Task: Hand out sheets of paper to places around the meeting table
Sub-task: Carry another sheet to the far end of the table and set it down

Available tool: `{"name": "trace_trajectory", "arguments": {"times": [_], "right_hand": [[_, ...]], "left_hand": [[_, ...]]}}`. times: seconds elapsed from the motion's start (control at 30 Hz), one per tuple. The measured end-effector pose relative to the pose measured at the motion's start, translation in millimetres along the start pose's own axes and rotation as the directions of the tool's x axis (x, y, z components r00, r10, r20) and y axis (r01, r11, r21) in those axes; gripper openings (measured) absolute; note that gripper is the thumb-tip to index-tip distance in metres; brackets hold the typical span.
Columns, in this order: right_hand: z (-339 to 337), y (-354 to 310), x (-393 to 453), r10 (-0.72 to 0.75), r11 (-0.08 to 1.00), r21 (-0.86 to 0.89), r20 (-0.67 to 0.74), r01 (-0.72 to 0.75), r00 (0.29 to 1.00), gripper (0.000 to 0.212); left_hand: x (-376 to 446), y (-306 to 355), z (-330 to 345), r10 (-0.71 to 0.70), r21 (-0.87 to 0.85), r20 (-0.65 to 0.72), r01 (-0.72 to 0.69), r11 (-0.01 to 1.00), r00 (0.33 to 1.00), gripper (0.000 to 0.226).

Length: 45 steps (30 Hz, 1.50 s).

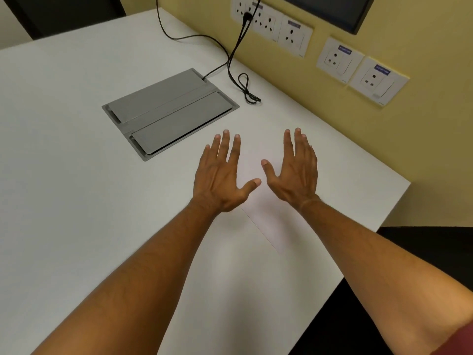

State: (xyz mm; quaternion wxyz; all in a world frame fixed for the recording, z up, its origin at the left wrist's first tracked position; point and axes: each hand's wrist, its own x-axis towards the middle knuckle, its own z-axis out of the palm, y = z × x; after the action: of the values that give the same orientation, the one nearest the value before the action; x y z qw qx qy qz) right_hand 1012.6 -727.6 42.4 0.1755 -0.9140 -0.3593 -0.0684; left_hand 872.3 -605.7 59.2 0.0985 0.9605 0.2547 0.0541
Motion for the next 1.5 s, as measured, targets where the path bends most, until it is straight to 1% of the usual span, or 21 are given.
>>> {"name": "trace_trajectory", "arguments": {"times": [0.13, 0.27, 0.4, 0.57, 0.77, 0.97, 1.13, 1.33, 1.5], "right_hand": [[-32, -21, -11, -0.068, 0.997, -0.034, -0.039, 0.066, 0.997, 0.091], [-68, -43, -28, -0.122, 0.992, -0.055, -0.097, 0.117, 0.988, 0.092], [-104, -67, -46, -0.177, 0.981, -0.109, -0.143, 0.162, 0.974, 0.093], [-143, -95, -64, -0.232, 0.969, -0.133, -0.208, 0.207, 0.950, 0.093], [-184, -120, -80, -0.303, 0.950, -0.158, -0.251, 0.270, 0.919, 0.094], [-230, -155, -102, -0.410, 0.912, -0.141, -0.299, 0.385, 0.862, 0.095], [-261, -181, -136, -0.496, 0.866, -0.104, -0.319, 0.490, 0.808, 0.096], [-292, -207, -200, -0.601, 0.778, -0.045, -0.344, 0.626, 0.722, 0.097], [-313, -243, -265, -0.671, 0.684, 0.024, -0.371, 0.729, 0.642, 0.097]], "left_hand": [[-14, -3, -31, 0.003, 0.038, -0.111, 0.001, 0.999, 0.994, 0.100], [-32, -8, -65, 0.004, 0.076, -0.192, 0.011, 0.997, 0.981, 0.096], [-55, -9, -99, -0.003, 0.127, -0.259, 0.037, 0.991, 0.966, 0.095], [-82, -8, -140, -0.014, 0.173, -0.337, 0.076, 0.982, 0.941, 0.094], [-121, -8, -188, -0.047, 0.218, -0.416, 0.149, 0.965, 0.908, 0.098], [-178, -8, -238, -0.113, 0.223, -0.526, 0.264, 0.938, 0.843, 0.101], [-246, 5, -270, -0.185, 0.251, -0.583, 0.392, 0.885, 0.791, 0.101], [-349, 26, -293, -0.265, 0.277, -0.649, 0.545, 0.792, 0.714, 0.100], [-445, 35, -313, -0.341, 0.277, -0.689, 0.667, 0.692, 0.640, 0.099]]}}
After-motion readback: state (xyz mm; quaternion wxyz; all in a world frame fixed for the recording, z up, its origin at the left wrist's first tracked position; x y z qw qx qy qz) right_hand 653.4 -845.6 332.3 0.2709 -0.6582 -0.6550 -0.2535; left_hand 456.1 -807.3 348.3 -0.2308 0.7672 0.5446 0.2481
